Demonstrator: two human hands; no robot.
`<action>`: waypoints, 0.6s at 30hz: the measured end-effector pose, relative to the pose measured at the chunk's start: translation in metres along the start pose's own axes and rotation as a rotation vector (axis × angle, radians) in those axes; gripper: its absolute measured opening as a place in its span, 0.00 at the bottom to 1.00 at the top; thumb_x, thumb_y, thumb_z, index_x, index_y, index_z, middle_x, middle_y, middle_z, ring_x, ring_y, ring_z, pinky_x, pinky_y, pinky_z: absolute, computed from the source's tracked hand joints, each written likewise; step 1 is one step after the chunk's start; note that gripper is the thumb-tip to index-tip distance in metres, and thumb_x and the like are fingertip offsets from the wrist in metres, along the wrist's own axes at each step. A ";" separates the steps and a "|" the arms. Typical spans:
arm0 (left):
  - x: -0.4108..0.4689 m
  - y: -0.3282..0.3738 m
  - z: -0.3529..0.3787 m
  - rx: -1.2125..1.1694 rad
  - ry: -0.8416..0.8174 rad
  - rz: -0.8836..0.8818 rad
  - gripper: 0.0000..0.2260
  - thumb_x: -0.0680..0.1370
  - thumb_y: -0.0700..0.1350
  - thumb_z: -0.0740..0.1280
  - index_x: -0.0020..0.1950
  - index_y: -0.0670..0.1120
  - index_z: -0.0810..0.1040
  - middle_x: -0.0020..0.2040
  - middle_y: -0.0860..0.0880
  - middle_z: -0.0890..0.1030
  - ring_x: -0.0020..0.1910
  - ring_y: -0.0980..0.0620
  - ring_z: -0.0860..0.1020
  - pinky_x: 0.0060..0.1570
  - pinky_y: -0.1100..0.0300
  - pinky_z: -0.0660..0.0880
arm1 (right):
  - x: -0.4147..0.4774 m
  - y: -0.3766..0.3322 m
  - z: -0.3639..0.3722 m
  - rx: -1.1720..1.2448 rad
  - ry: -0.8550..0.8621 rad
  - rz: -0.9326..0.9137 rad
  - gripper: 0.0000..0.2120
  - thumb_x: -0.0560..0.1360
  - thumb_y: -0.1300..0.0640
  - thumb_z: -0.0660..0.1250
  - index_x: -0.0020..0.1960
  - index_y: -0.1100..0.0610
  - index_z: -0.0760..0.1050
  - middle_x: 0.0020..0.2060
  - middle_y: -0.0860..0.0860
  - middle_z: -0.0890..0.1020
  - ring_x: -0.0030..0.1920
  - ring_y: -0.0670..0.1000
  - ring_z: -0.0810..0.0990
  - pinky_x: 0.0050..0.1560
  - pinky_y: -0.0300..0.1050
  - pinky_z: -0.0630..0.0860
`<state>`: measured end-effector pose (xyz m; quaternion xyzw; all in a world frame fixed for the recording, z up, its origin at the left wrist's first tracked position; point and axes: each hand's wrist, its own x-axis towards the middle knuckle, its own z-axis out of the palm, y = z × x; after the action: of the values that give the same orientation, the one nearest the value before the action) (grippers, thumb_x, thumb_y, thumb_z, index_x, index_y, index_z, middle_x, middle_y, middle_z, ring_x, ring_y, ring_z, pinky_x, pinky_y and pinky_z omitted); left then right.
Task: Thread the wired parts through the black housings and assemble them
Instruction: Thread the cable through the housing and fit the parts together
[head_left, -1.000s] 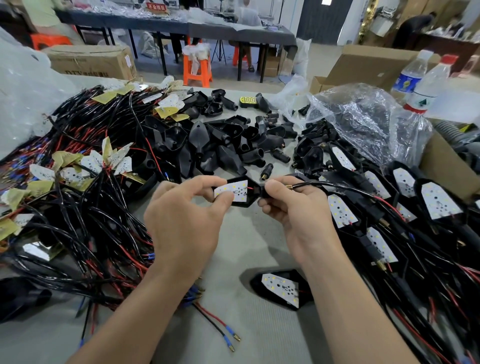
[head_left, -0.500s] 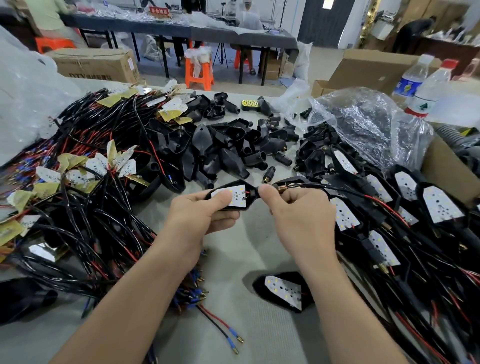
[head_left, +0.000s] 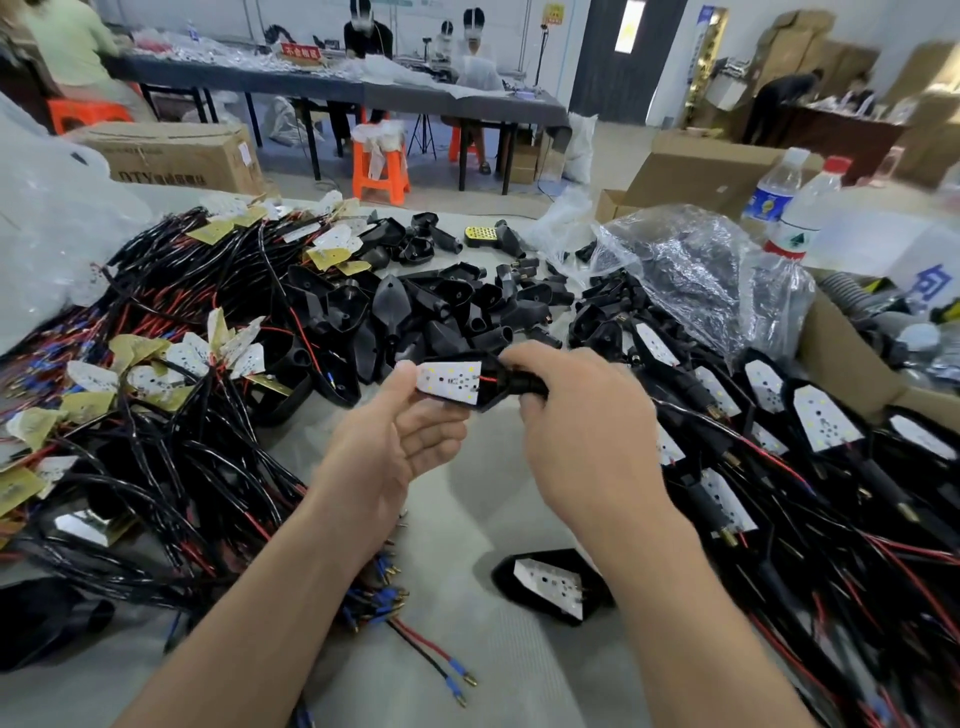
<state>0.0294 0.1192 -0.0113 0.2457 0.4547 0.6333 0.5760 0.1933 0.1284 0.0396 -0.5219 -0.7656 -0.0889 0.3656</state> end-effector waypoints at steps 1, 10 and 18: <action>-0.001 0.002 -0.001 -0.013 -0.013 -0.001 0.19 0.83 0.55 0.62 0.54 0.41 0.83 0.41 0.43 0.87 0.33 0.52 0.84 0.33 0.62 0.80 | 0.005 0.005 -0.009 -0.053 0.053 0.020 0.25 0.59 0.67 0.78 0.51 0.45 0.84 0.37 0.46 0.84 0.39 0.54 0.81 0.41 0.42 0.65; -0.001 -0.009 -0.004 0.485 0.115 0.114 0.09 0.79 0.35 0.67 0.46 0.44 0.86 0.36 0.44 0.86 0.29 0.52 0.80 0.34 0.59 0.77 | 0.025 0.098 -0.045 -0.125 -0.157 0.550 0.31 0.71 0.66 0.67 0.72 0.49 0.74 0.65 0.59 0.79 0.68 0.63 0.74 0.70 0.55 0.70; 0.007 -0.018 -0.004 0.651 0.092 0.167 0.16 0.77 0.35 0.67 0.38 0.54 0.87 0.34 0.46 0.86 0.29 0.54 0.80 0.34 0.59 0.75 | -0.011 0.047 0.007 0.046 0.009 0.270 0.29 0.69 0.71 0.69 0.68 0.56 0.78 0.71 0.52 0.77 0.75 0.55 0.65 0.77 0.59 0.62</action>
<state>0.0339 0.1234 -0.0305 0.4244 0.6369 0.5104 0.3922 0.2325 0.1445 0.0161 -0.6112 -0.6885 -0.0237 0.3898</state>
